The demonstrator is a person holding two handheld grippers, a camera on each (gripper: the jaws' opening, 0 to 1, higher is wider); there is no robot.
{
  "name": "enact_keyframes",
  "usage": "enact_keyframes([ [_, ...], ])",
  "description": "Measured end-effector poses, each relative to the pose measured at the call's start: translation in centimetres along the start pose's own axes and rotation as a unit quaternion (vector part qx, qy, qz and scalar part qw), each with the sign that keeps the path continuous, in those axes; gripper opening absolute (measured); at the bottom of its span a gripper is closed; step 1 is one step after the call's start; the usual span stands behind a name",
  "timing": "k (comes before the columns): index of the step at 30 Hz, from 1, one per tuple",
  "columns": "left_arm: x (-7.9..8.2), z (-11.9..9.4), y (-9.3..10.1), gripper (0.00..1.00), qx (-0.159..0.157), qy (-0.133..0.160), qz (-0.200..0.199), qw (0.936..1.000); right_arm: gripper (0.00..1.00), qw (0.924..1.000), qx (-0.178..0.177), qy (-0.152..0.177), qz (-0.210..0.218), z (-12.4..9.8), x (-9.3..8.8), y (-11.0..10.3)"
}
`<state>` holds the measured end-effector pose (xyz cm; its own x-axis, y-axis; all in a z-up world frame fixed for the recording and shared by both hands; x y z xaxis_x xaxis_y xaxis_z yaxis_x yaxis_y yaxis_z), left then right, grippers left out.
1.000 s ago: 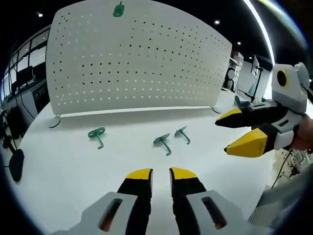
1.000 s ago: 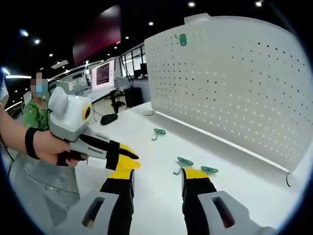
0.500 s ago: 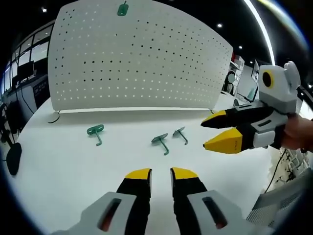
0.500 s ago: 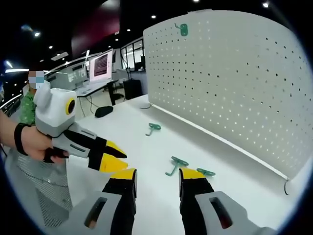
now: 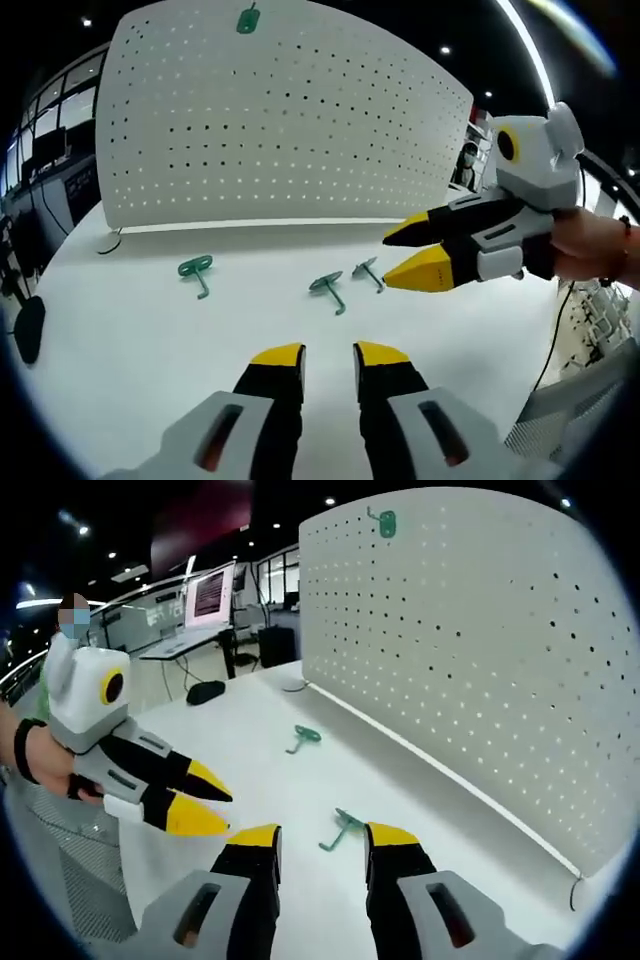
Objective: Insert the hook assembly into the mounting plate slot until the hook locks in place.
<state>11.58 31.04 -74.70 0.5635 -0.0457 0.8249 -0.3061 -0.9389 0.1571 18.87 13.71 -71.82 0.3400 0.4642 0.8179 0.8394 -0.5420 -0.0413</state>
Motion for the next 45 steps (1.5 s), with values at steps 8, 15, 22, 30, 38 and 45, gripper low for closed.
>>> enact_keyframes([
  [8,-0.1,-0.1,0.3,0.24,-0.010,0.003,-0.010,0.9999,0.31,0.9999,0.006,-0.015,-0.001,1.1,-0.3,0.7],
  [15,-0.3,-0.4,0.5,0.27,-0.017,0.004,-0.011,0.9998,0.31,0.9994,0.009,-0.032,-0.009,2.1,-0.2,1.5],
  [22,-0.5,-0.7,0.5,0.32,-0.025,0.001,-0.008,0.9997,0.31,0.9979,0.017,-0.059,-0.023,3.1,-0.5,2.0],
  [30,-0.4,-1.1,0.3,0.38,-0.036,0.004,-0.004,0.9993,0.27,0.9956,0.022,-0.086,-0.032,3.8,-0.9,2.9],
  [38,-0.6,-1.4,0.0,0.41,-0.041,0.004,-0.001,0.9992,0.23,0.9941,0.030,-0.099,-0.032,4.6,-1.1,3.7],
  [45,-0.7,-1.5,-0.2,0.41,-0.041,0.000,-0.001,0.9992,0.22,0.9918,0.032,-0.111,-0.054,5.4,-1.0,4.0],
])
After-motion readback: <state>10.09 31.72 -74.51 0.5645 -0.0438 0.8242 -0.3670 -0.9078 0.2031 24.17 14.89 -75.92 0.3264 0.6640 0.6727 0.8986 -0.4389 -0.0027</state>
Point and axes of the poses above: the point that each gripper's makers call its tool centre point, and the gripper's own axes: z roughly forward along the fingers, y roughly to its right, x roughly out of its top, the point moved 10 cm from there along -z, roughly backward along the fingers, and after that the axes turned 6 degrees about x, right-handed, at the moved point
